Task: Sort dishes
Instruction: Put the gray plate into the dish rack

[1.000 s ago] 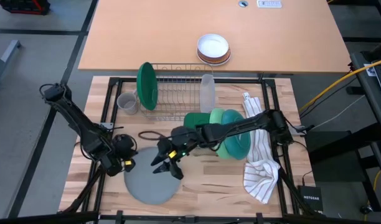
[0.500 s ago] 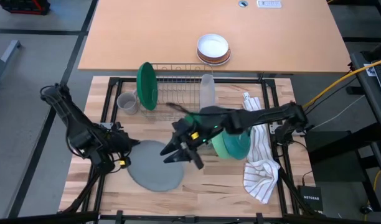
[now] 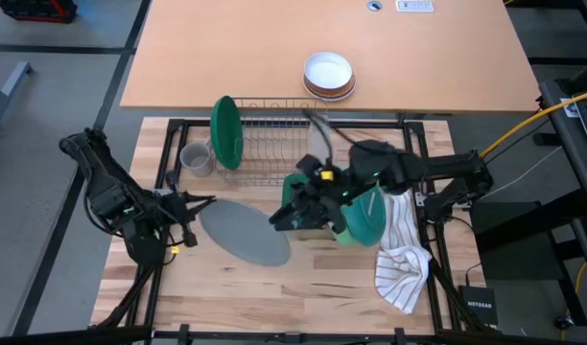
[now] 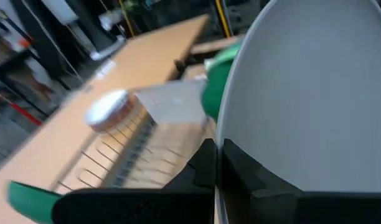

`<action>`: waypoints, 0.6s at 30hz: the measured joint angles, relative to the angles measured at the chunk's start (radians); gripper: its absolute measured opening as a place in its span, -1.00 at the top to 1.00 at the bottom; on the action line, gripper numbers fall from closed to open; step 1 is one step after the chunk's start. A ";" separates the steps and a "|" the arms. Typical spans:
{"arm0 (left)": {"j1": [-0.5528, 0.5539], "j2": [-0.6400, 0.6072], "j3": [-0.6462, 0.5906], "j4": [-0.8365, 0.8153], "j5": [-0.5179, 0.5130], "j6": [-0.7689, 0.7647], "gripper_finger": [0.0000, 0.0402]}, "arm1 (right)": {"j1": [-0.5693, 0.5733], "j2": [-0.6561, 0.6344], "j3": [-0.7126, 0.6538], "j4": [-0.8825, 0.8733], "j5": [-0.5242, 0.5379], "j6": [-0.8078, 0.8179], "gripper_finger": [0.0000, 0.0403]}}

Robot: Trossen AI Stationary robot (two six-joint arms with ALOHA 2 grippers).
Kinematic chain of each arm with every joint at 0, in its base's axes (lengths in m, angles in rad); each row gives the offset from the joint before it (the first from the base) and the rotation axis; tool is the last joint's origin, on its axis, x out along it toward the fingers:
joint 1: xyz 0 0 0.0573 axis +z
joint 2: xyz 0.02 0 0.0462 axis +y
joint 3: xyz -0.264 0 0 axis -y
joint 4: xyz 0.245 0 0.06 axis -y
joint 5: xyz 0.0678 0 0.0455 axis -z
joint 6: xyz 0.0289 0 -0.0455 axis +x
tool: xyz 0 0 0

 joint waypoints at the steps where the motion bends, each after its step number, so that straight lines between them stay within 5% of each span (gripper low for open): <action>1: 0.000 0.000 0.009 0.003 -0.020 0.020 1.00 | 0.000 -0.011 0.000 -0.001 -0.001 -0.021 0.19; 6: 0.000 0.000 0.041 0.030 -0.120 0.091 1.00 | 0.000 -0.061 0.000 -0.052 0.014 -0.190 0.19; 12: 0.000 0.000 0.054 0.109 -0.360 0.237 1.00 | 0.000 -0.099 0.000 -0.218 0.188 -0.244 0.19; 18: 0.041 -0.004 0.068 0.286 -0.368 0.528 1.00 | -0.007 -0.117 0.000 -0.238 0.280 -0.138 0.19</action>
